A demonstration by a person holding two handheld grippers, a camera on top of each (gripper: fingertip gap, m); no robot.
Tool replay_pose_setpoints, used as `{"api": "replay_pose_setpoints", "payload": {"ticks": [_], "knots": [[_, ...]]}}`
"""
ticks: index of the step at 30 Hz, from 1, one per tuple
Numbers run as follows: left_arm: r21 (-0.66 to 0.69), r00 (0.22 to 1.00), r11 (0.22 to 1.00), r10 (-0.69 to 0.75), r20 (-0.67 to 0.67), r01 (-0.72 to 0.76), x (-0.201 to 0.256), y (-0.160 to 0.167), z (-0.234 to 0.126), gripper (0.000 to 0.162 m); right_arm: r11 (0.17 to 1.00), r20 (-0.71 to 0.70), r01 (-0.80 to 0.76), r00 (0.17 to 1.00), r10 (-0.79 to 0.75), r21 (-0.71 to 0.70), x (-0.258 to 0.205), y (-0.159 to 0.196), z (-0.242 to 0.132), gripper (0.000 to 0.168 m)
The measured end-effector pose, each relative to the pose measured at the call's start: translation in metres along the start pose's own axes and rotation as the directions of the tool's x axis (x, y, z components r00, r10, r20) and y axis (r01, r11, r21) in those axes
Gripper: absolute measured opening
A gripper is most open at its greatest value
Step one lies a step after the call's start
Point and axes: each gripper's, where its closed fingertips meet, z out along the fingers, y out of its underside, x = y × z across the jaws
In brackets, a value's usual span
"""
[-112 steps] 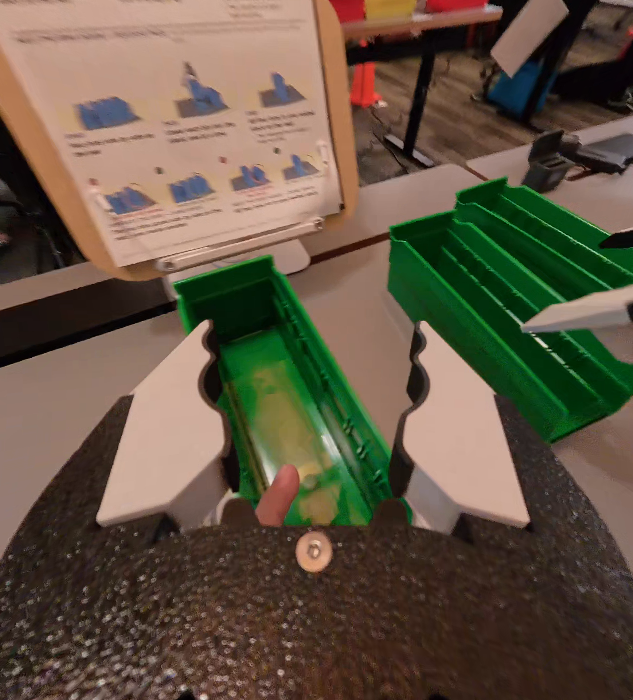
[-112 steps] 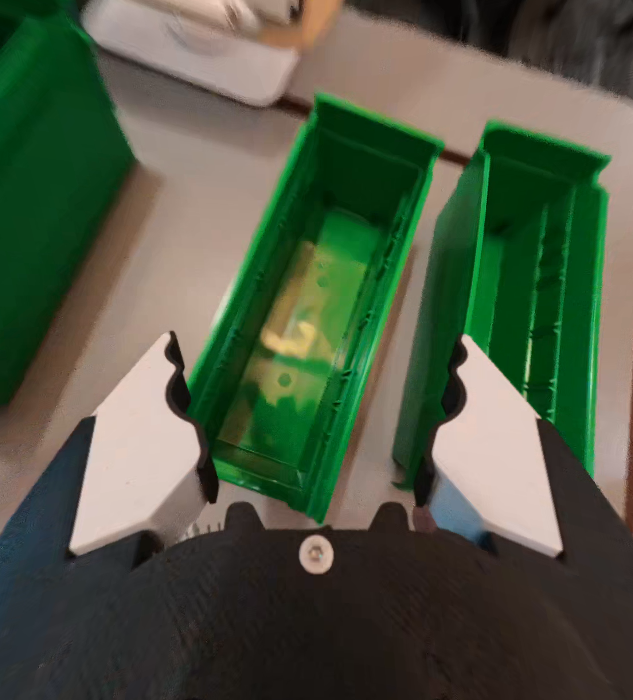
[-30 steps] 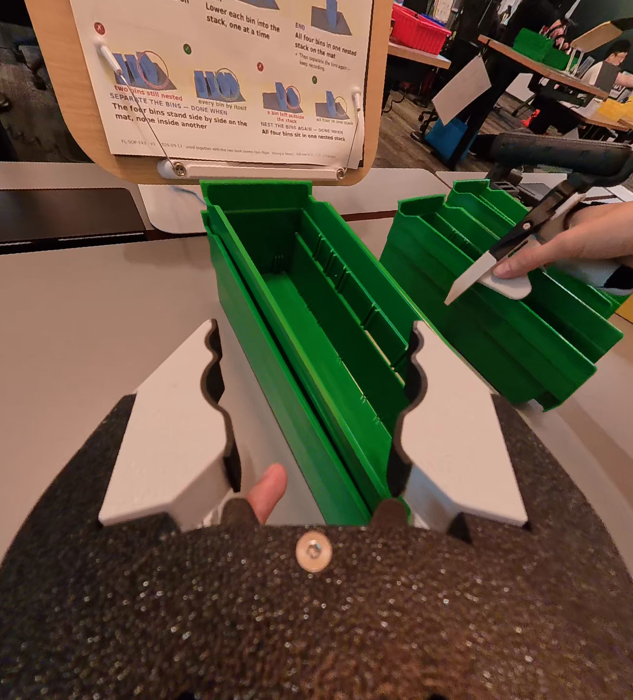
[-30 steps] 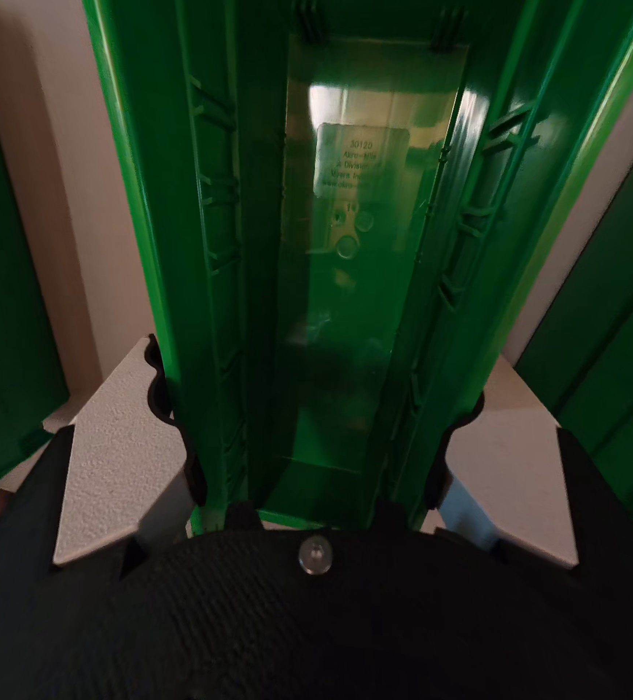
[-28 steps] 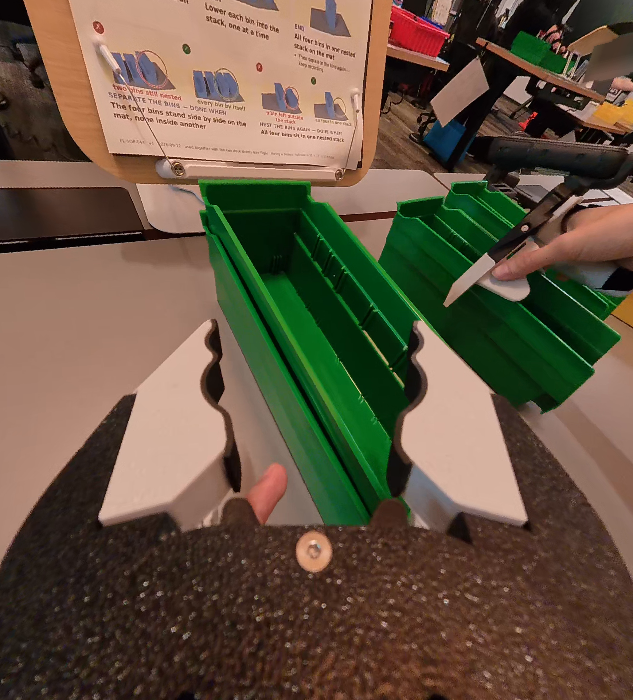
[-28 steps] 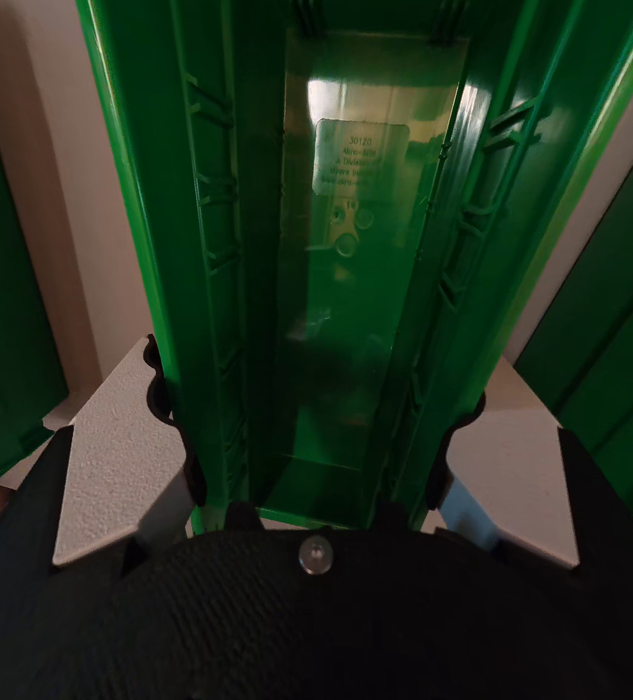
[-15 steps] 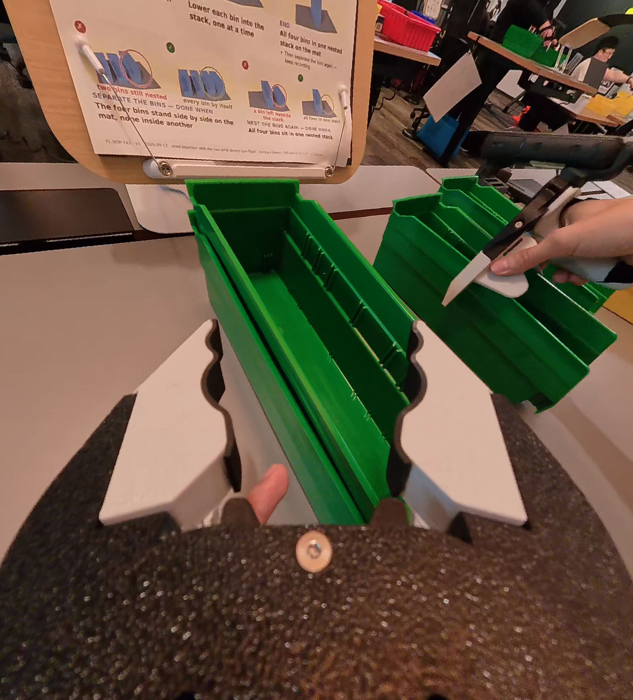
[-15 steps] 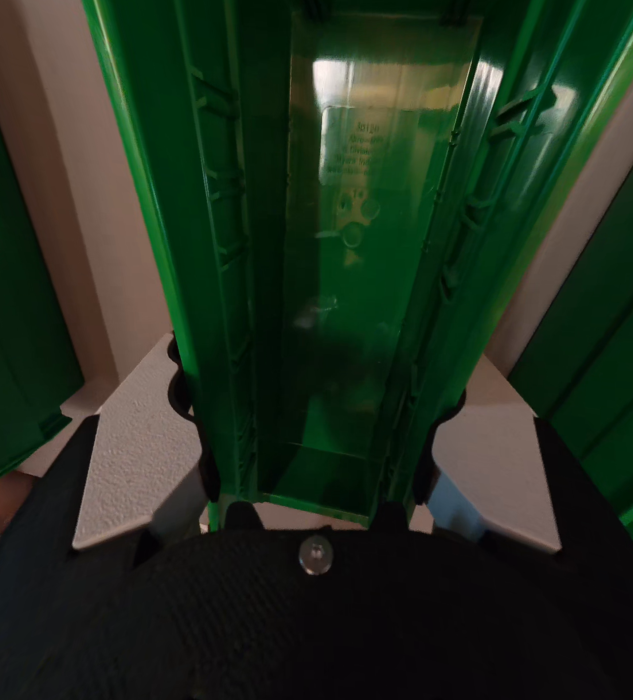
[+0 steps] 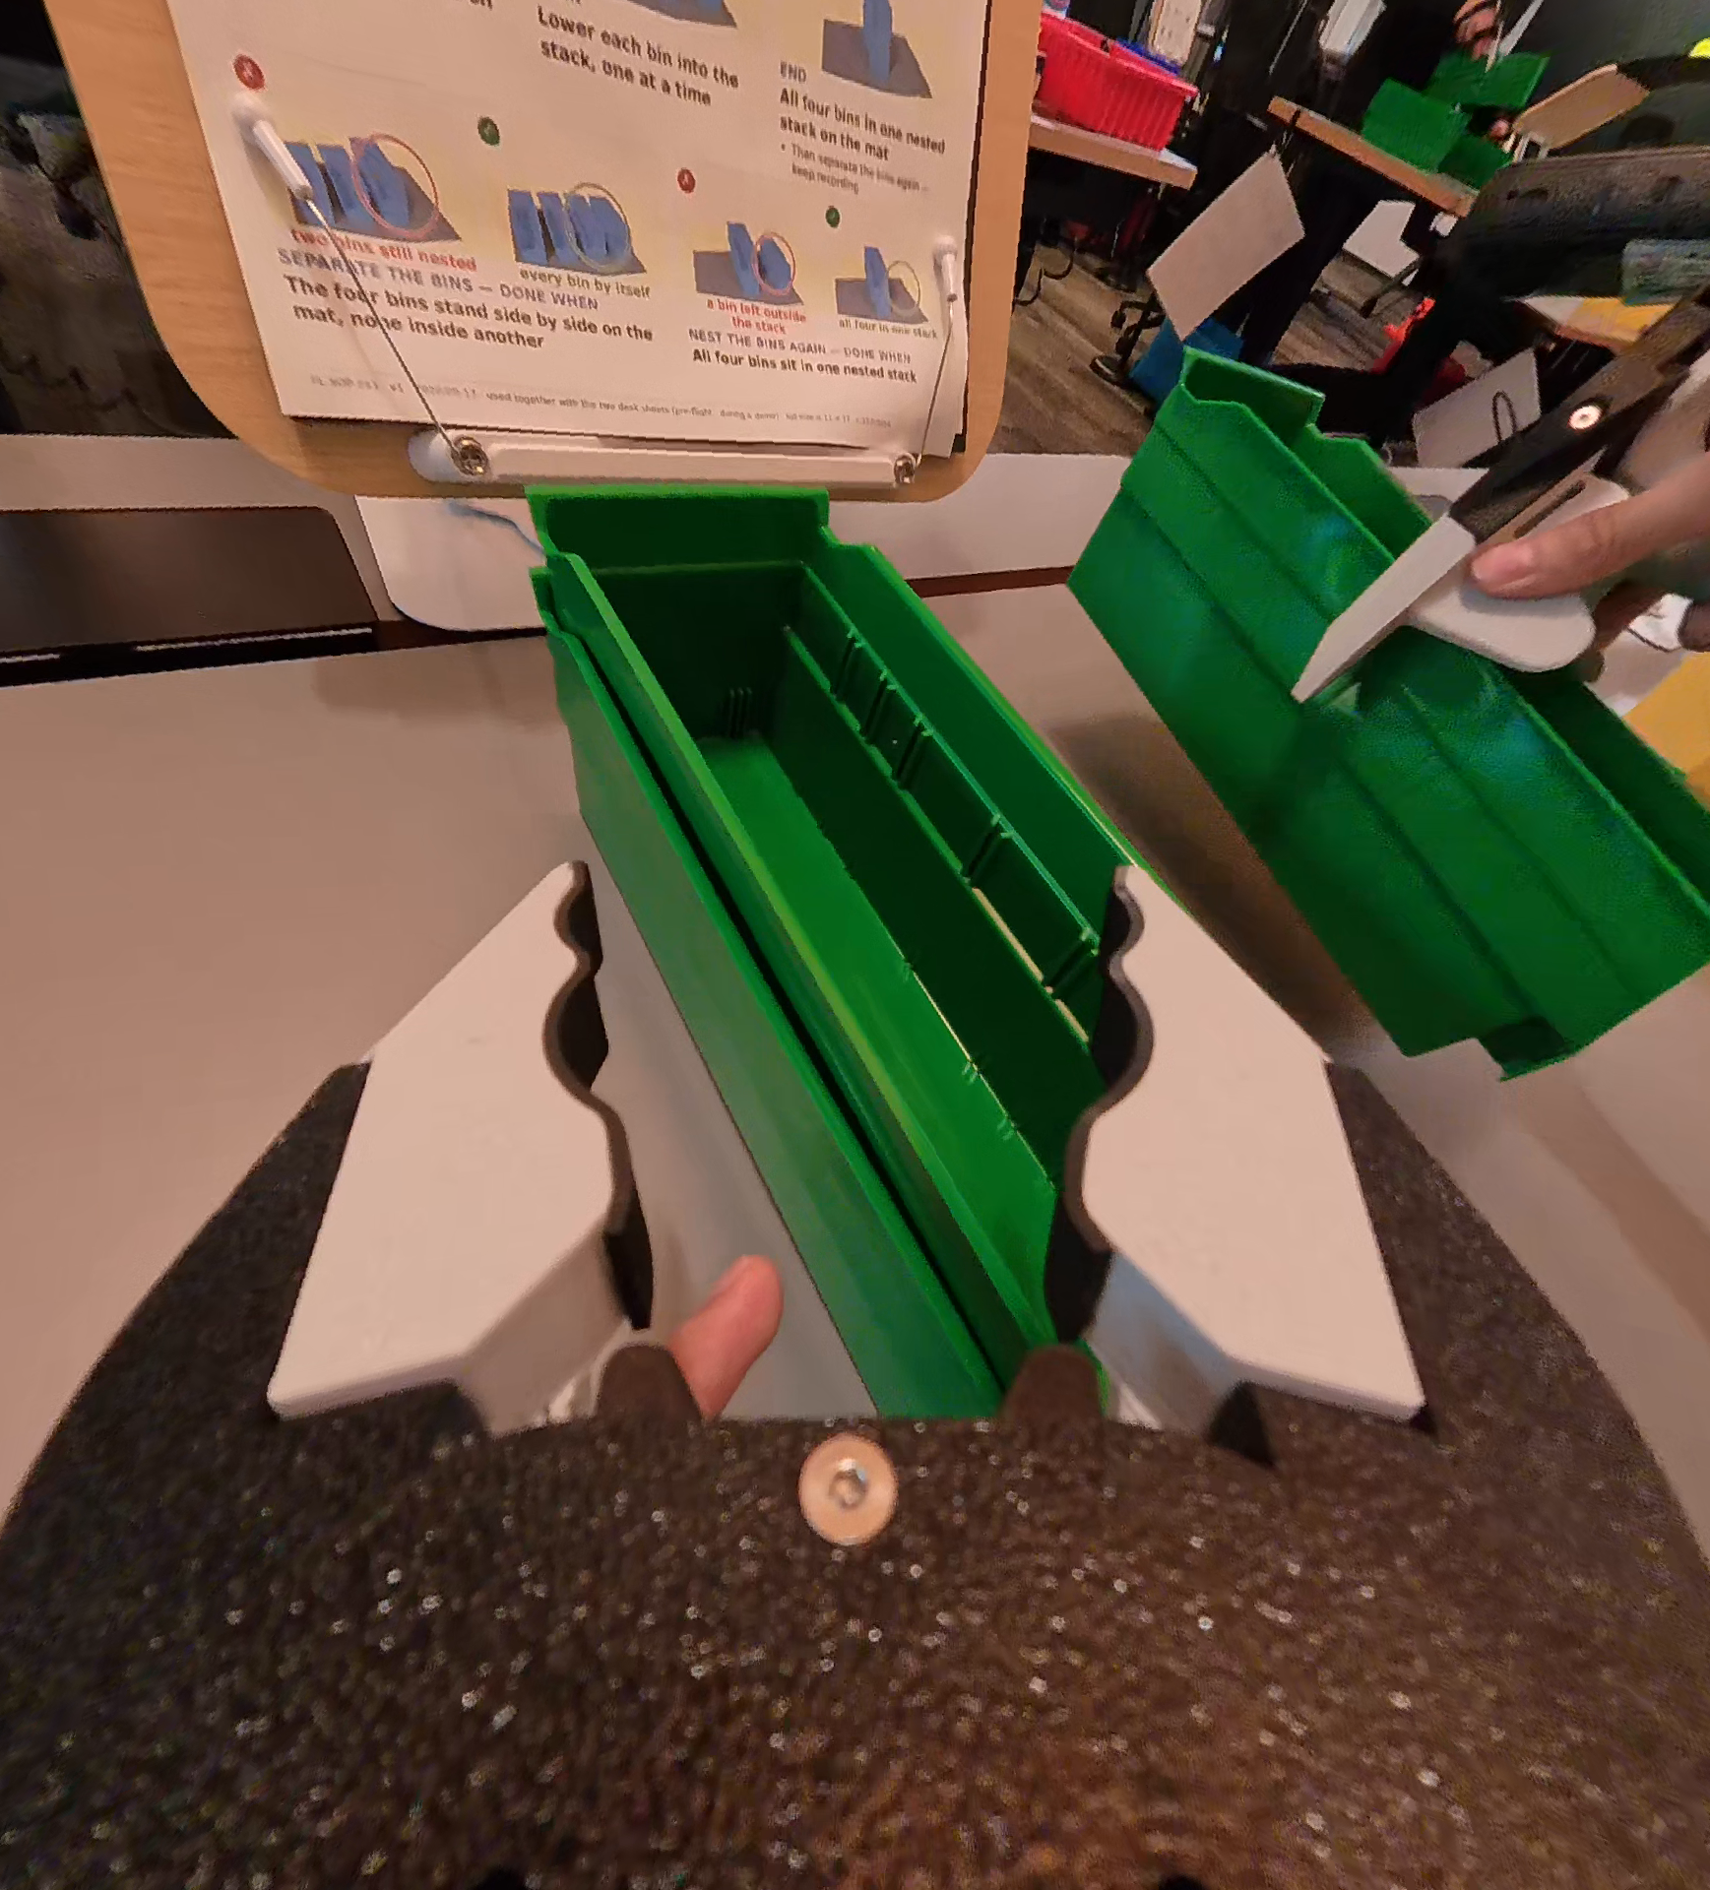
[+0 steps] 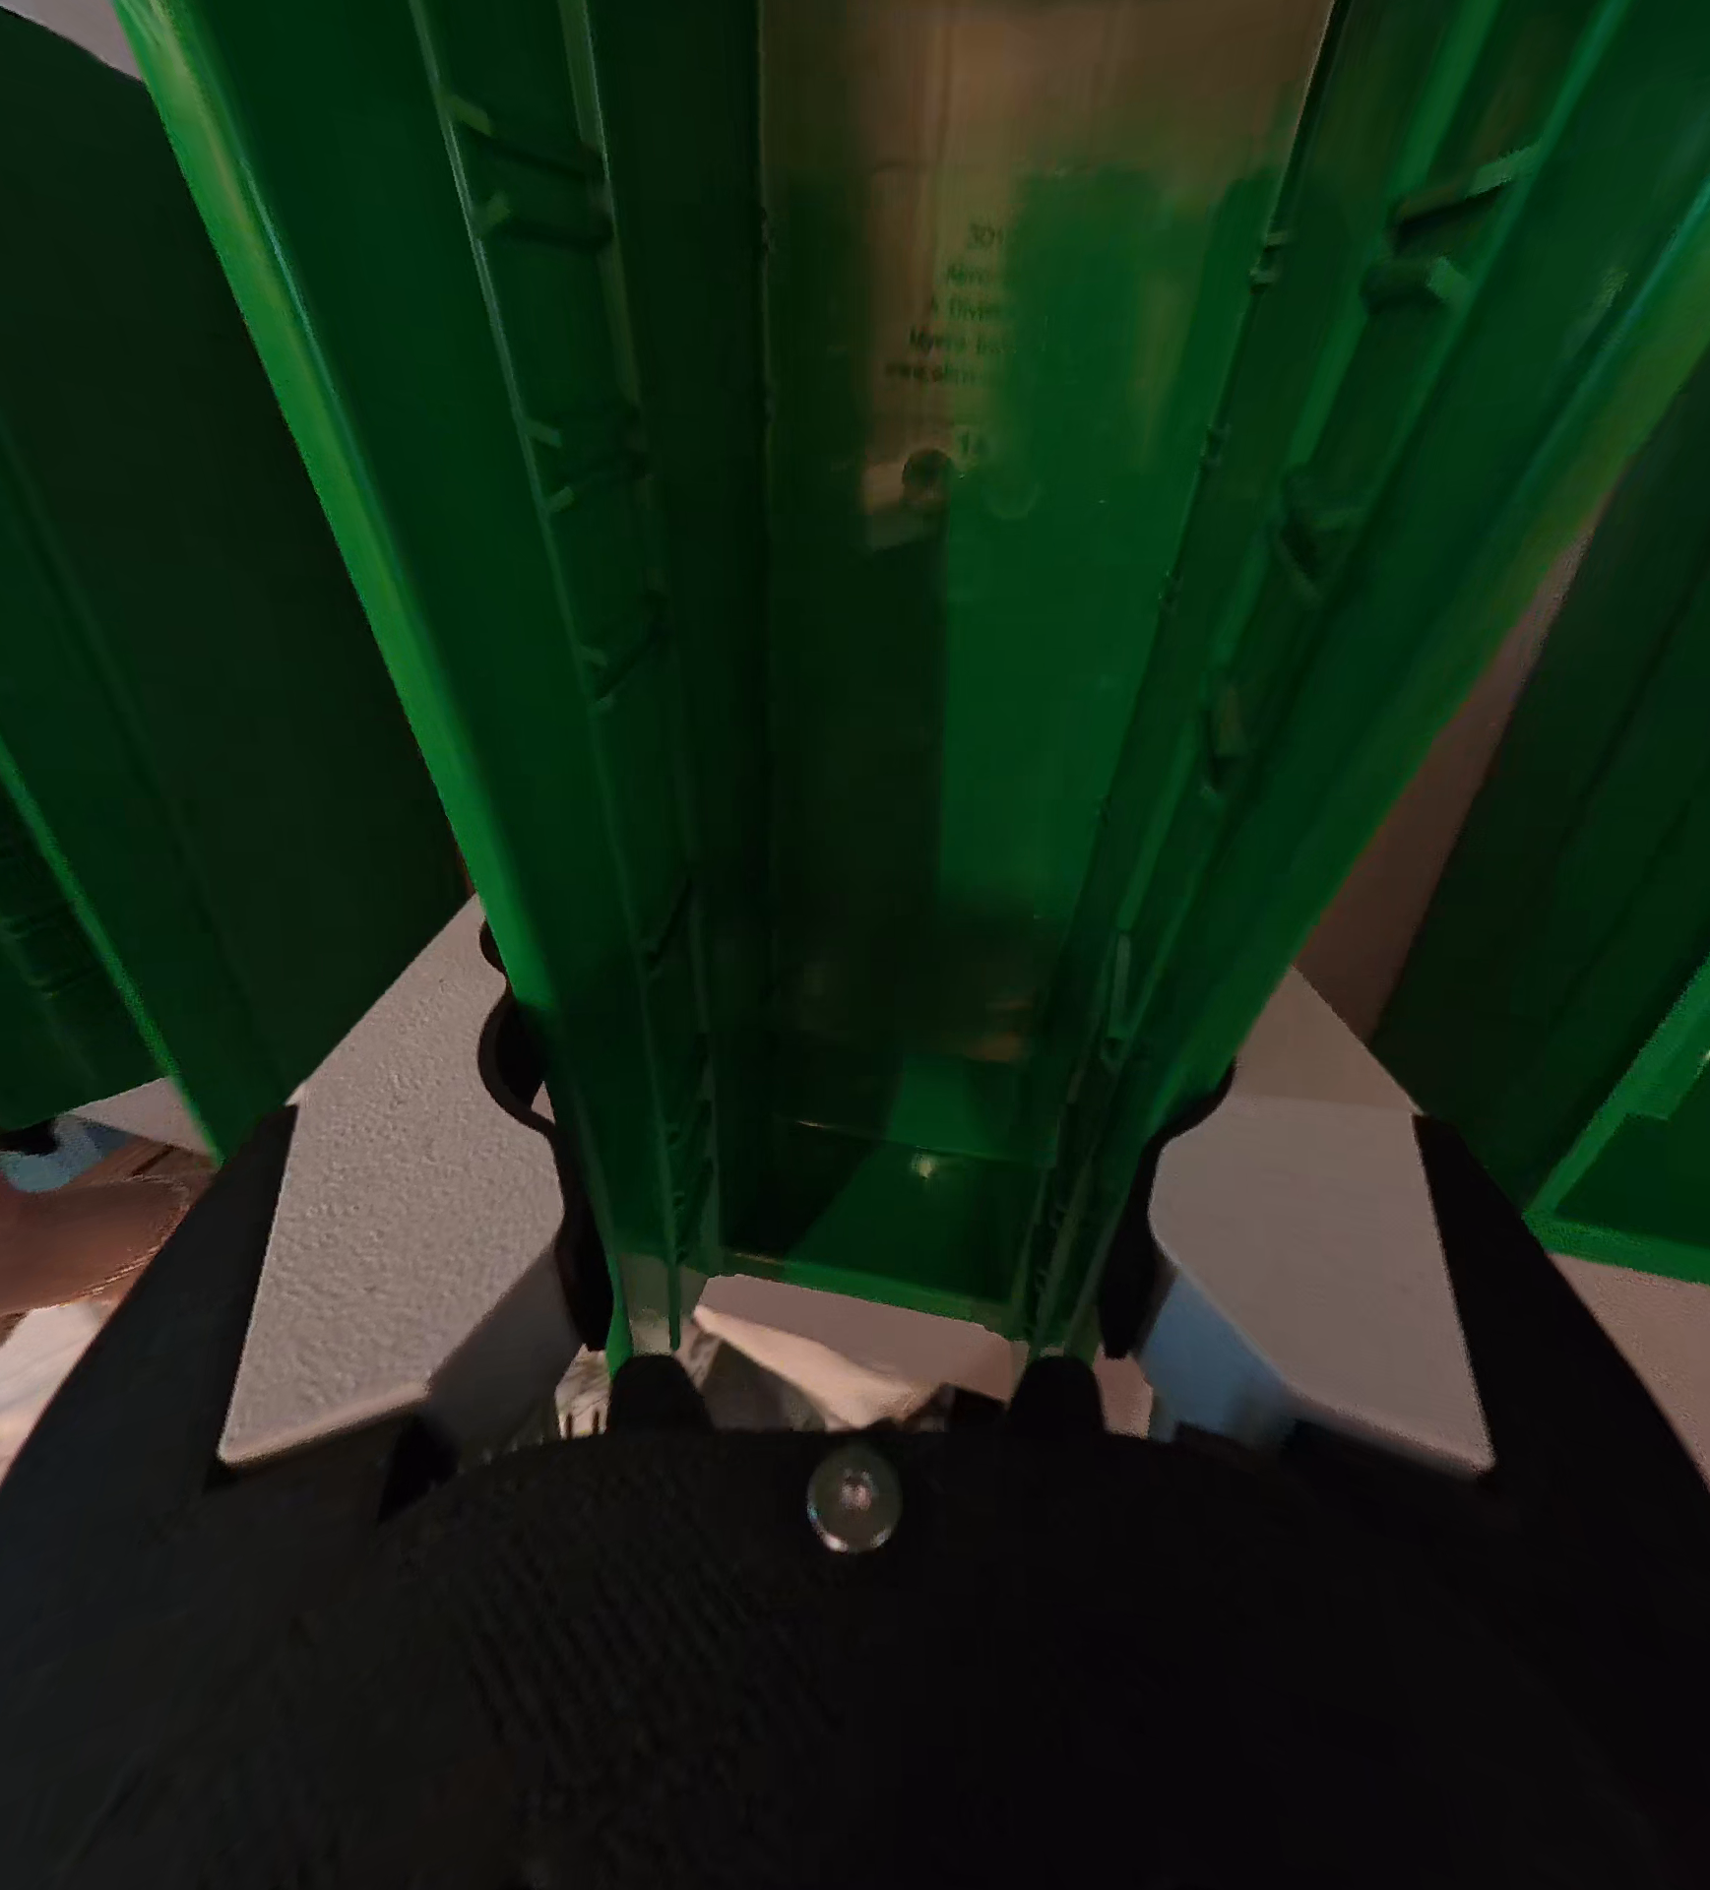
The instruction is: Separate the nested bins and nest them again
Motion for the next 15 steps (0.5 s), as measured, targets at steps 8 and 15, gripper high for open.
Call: {"api": "replay_pose_setpoints", "payload": {"ticks": [8,15], "knots": [[0.013,1.000,1.000,-0.022,-0.004,0.022,-0.005,-0.005,-0.008,0.097,0.993,0.052,-0.034,0.998,0.040,-0.110,-0.054,0.013,-0.025,0.121],[0.068,0.999,0.997,-0.036,0.001,0.035,-0.011,-0.020,-0.027,0.097,0.994,0.120,-0.013,0.992,0.026,-0.113,-0.143,0.006,-0.050,0.122]]}}
